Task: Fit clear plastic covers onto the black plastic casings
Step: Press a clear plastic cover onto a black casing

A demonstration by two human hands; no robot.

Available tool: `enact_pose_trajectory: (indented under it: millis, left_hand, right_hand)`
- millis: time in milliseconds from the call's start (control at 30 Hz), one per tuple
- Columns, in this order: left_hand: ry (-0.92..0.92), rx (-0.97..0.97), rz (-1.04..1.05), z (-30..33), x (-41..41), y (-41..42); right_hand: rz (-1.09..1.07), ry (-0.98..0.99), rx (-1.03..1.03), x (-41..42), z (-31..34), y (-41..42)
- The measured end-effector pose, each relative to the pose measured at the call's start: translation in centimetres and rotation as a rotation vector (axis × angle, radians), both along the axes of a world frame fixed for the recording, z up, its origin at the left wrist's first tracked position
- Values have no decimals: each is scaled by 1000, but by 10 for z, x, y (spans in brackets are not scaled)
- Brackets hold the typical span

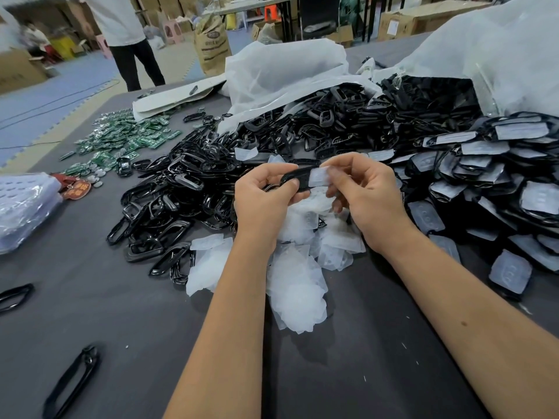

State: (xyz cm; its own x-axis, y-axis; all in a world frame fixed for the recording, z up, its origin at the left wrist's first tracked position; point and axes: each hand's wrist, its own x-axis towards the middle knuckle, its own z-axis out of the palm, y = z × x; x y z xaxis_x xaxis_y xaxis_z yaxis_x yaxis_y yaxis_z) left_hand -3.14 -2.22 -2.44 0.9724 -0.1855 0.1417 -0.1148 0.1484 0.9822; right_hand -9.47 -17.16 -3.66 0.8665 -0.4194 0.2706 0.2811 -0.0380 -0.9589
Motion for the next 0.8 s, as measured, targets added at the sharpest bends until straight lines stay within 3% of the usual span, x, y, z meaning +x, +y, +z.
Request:
enact_pose_trajectory:
  millis: [267, 800]
  left_hand:
    - [-69, 24, -35, -1, -3, -4]
    - [43, -65, -152, -2, -3, -6]
  right_hand:
    - [-90, -51, -69, 2, -5, -2]
    - [-259, -12, -158, 4, -10, -4]
